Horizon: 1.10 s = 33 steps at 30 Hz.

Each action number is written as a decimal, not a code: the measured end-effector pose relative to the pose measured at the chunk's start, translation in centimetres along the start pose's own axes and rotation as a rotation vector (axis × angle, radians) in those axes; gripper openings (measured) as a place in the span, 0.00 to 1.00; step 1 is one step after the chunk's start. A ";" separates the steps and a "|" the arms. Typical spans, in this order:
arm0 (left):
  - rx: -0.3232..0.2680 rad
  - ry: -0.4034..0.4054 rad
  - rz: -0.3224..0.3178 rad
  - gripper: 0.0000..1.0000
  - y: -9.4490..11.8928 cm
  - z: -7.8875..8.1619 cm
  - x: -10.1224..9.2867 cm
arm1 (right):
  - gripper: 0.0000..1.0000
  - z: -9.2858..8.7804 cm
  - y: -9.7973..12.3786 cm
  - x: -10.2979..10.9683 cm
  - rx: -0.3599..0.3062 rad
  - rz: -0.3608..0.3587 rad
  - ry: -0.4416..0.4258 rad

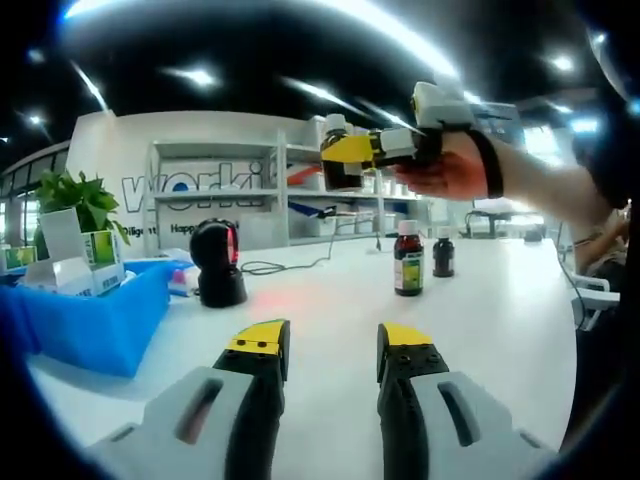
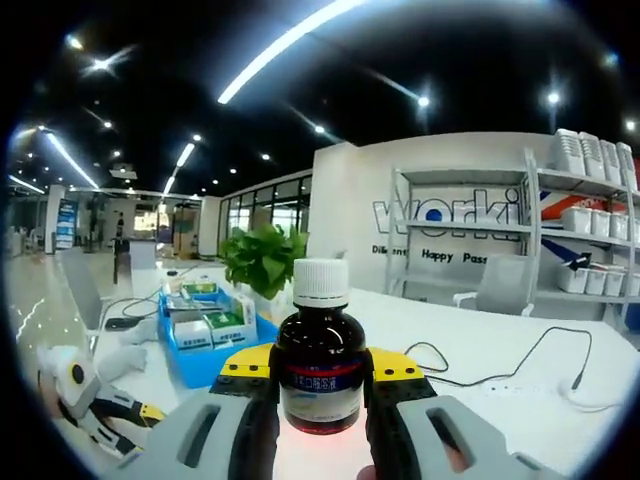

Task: Rotate the medicine bottle to make it face forward pick up the medicine bottle inspect the drug traceability code place the medicine on the table

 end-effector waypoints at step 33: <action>0.006 -0.003 -0.010 0.26 -0.1 -0.1 -0.1 | 0.27 -12.2 -1.1 2.8 0.077 -0.035 -0.060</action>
Point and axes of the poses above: the point that each gripper's makers call its tool centre point, and the gripper's own axes: y roughly backward along the fingers, x roughly to its left, z roughly out of its top, the point moved 4 cm from there along y, roughly backward along the fingers, and after that the axes turned 1 degree about -x, right-handed, at the moved point
